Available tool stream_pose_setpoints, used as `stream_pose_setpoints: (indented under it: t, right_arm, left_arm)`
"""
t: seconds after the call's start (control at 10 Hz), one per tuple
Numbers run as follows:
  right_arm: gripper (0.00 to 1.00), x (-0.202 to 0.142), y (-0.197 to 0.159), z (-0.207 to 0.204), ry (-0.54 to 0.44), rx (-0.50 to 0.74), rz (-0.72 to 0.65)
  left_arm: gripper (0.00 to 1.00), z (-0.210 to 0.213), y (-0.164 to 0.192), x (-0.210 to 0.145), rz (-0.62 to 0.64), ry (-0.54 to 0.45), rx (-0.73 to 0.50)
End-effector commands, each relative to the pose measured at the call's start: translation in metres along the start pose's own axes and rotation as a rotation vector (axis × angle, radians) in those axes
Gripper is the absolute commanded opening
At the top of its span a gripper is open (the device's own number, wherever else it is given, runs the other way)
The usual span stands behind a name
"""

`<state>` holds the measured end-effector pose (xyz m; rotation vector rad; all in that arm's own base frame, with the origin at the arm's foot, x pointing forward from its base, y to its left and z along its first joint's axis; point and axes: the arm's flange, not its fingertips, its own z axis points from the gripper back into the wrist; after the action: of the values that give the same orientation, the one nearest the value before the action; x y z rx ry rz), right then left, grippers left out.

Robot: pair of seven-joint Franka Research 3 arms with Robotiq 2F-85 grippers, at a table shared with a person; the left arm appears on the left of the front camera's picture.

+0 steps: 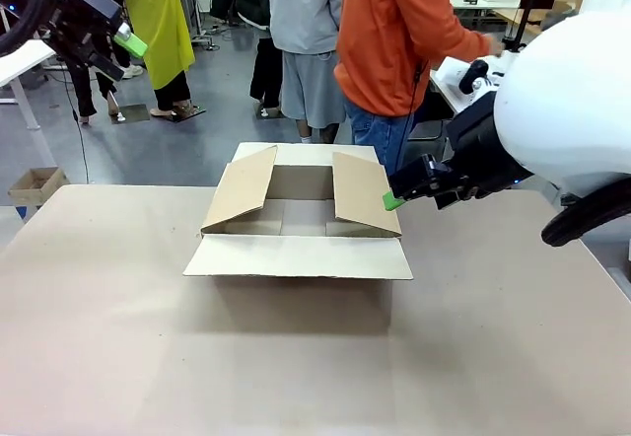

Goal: Pack the gift set into the box.
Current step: Place both hands on the side flaps of the Package Box and spread them outward.

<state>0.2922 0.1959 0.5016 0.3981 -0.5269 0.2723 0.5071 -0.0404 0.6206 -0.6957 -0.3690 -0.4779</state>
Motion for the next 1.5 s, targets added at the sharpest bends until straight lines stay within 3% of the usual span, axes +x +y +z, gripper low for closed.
stream_pose_setpoints:
  t: [0.0,0.5,0.6,0.7,0.8,1.0,1.2,1.3,1.4]
  right_arm:
    - [1.00,0.001,0.000,0.004,0.002,0.015,0.015]
    - [1.00,0.001,0.000,0.004,0.002,0.015,0.015]
    - [1.00,0.000,0.000,0.001,-0.001,0.000,0.001]
    - [1.00,0.004,0.003,-0.017,-0.081,0.013,0.035]
    - [1.00,0.008,-0.002,-0.034,-0.126,0.018,0.044]
    - [1.00,0.019,-0.019,-0.068,-0.215,-0.025,0.024]
    - [1.00,0.032,-0.029,-0.090,-0.264,-0.013,0.012]
    - [1.00,0.030,-0.031,-0.081,-0.164,-0.065,-0.011]
    - [1.00,0.016,-0.019,-0.064,-0.225,-0.072,-0.019]
  left_arm:
    - [1.00,-0.002,-0.003,-0.001,-0.007,-0.017,-0.003]
    - [1.00,-0.001,-0.001,0.000,-0.001,0.001,0.000]
    - [1.00,-0.012,-0.020,0.015,-0.041,-0.059,0.011]
    - [1.00,-0.053,-0.024,0.029,-0.019,-0.046,0.021]
    - [1.00,-0.096,-0.028,0.030,0.015,-0.102,0.014]
    - [1.00,-0.152,-0.042,0.006,0.072,-0.115,0.087]
    - [1.00,-0.162,-0.048,-0.019,0.107,-0.073,0.177]
    - [1.00,-0.123,-0.042,-0.019,0.074,0.153,0.145]
    - [1.00,-0.183,-0.043,-0.006,0.077,-0.074,0.119]
